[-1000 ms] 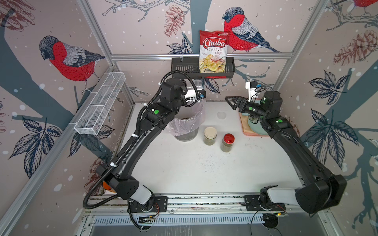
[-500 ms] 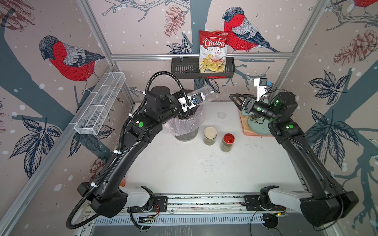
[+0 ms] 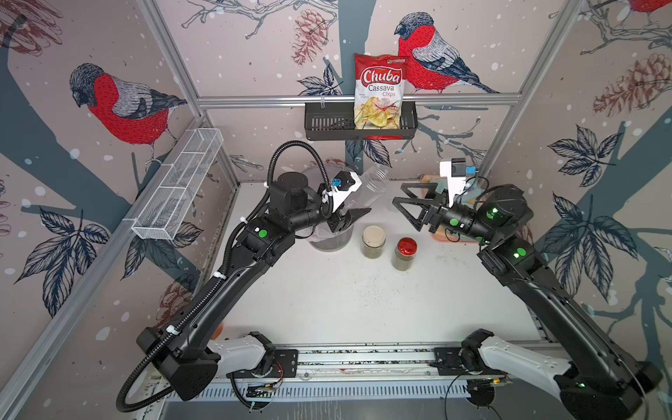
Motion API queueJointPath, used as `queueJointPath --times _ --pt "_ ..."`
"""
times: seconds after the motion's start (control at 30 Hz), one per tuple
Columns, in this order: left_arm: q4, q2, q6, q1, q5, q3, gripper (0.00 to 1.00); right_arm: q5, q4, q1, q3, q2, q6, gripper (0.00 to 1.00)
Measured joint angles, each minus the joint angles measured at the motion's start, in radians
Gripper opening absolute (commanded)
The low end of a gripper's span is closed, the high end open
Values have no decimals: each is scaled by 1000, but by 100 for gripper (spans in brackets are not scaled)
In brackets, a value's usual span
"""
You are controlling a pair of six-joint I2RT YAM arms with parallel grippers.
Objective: Empty moldy mung beans from jars
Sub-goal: Place the jar at the center of the board.
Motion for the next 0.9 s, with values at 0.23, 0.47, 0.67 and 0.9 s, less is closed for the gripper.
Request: queueJointPath --times 0.23,0.47,0.67,0.9 --pt "135 -1 -182 5 109 -77 0 74 10 42 -3 25 -62 90" --pt "219 -16 -262 8 119 -148 0 100 5 85 49 95 -92 90" --pt "256 -27 -287 8 117 -171 0 107 0 127 92 153 -115 89" --pt "293 -29 -304 8 115 -182 0 119 -6 146 112 200 -122 80"
